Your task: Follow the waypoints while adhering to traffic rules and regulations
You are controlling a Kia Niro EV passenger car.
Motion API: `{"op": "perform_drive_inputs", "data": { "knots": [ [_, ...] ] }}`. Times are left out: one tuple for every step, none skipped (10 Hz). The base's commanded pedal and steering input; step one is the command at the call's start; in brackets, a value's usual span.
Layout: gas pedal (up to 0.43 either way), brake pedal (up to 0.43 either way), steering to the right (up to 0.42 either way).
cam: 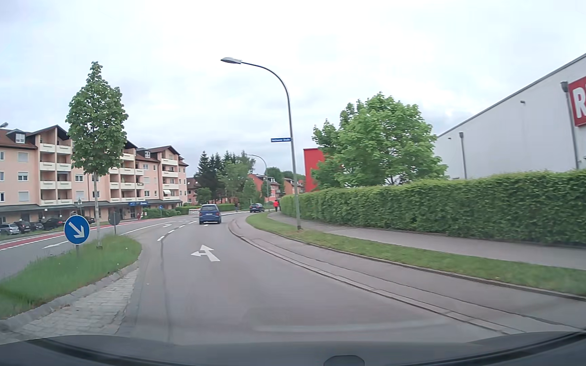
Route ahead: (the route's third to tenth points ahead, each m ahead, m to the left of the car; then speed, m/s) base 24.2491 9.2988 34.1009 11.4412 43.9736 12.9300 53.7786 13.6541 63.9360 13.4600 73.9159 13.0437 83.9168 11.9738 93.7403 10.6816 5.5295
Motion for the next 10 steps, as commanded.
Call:
{"op": "perform_drive_inputs", "data": {
  "knots": [
    [0.157, 0.0, -0.286],
    [0.157, 0.0, -0.255],
    [0.157, 0.0, -0.219],
    [0.177, 0.0, -0.179],
    [0.177, 0.0, -0.15],
    [0.169, 0.0, -0.127],
    [0.169, 0.0, -0.11],
    [0.169, 0.0, -0.104],
    [0.169, 0.0, -0.102],
    [0.169, 0.0, -0.093]
  ]
}}
